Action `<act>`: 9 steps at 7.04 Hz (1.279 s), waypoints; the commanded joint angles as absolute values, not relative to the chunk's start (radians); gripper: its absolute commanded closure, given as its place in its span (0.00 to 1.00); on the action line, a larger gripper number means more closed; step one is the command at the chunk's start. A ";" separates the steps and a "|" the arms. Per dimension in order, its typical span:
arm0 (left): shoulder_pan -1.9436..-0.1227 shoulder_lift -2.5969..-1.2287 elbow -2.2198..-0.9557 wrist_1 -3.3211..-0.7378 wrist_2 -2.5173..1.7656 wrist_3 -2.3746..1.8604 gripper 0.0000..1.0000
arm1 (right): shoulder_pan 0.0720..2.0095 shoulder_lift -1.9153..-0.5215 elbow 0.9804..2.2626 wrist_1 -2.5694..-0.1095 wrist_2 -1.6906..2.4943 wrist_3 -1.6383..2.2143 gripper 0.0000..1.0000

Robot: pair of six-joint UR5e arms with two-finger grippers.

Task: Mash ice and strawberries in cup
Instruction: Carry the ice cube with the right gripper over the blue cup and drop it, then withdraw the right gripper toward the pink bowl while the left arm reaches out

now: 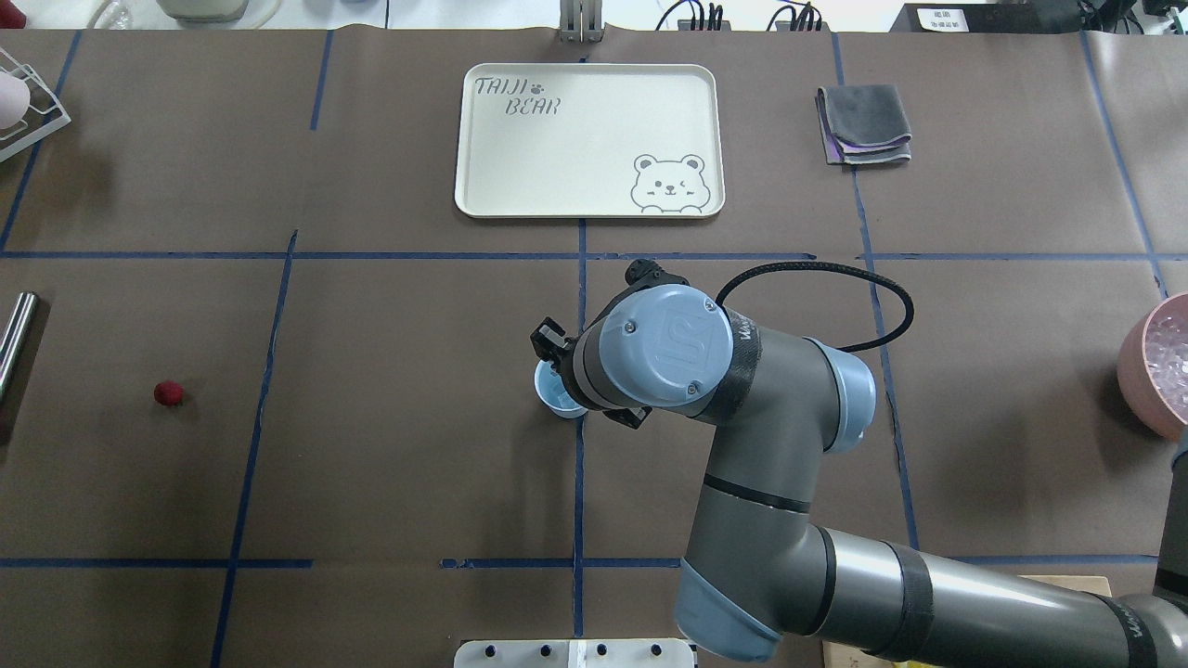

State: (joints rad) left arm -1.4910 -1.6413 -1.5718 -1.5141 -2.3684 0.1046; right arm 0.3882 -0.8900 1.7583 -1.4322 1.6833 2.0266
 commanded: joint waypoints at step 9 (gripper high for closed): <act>-0.992 -1.615 -1.873 -1.688 -2.238 -0.683 0.00 | 0.999 -1.564 2.095 -1.431 2.184 1.172 0.00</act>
State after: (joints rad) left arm -1.0892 -1.6298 -1.8607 -1.5926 -2.3252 -0.5135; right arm 0.8868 -1.4903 2.0953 -1.4327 2.1008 1.3493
